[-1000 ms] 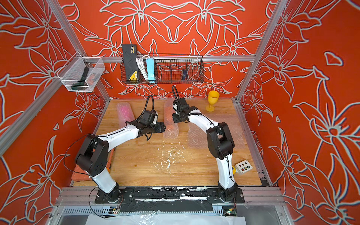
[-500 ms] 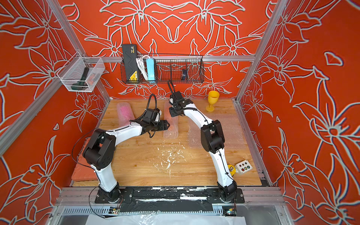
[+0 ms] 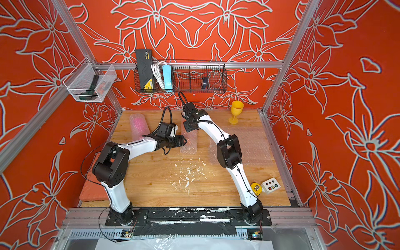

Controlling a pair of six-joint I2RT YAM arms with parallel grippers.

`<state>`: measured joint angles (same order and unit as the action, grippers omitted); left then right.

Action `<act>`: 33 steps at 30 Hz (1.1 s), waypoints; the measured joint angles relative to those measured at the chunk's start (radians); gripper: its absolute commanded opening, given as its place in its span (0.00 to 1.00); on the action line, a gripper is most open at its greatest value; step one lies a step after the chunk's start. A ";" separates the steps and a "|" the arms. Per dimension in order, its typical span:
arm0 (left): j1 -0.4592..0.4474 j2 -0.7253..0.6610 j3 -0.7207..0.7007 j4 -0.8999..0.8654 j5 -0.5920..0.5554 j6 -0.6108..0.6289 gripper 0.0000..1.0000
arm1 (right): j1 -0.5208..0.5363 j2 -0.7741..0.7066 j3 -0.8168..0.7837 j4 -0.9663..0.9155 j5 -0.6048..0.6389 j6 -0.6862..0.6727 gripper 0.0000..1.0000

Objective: Unpack wine glasses from bubble wrap
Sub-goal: Unwrap the bubble wrap at the center of the board.

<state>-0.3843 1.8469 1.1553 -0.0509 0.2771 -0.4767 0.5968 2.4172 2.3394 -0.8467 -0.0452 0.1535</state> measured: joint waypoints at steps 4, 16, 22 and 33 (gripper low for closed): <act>0.000 0.000 0.000 0.021 0.022 -0.008 0.72 | 0.006 0.000 0.023 -0.005 0.018 -0.010 0.57; 0.000 0.000 0.000 0.038 0.043 -0.019 0.72 | 0.000 0.095 0.089 -0.053 0.094 -0.012 0.53; 0.000 0.000 0.000 0.038 0.044 -0.018 0.72 | -0.008 0.091 0.074 -0.060 0.134 -0.013 0.46; 0.013 0.000 0.000 0.037 0.056 -0.014 0.72 | -0.067 0.054 0.001 -0.024 0.028 0.000 0.03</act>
<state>-0.3710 1.8473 1.1553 -0.0143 0.3336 -0.4911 0.5301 2.4714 2.3405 -0.8711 -0.0174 0.1532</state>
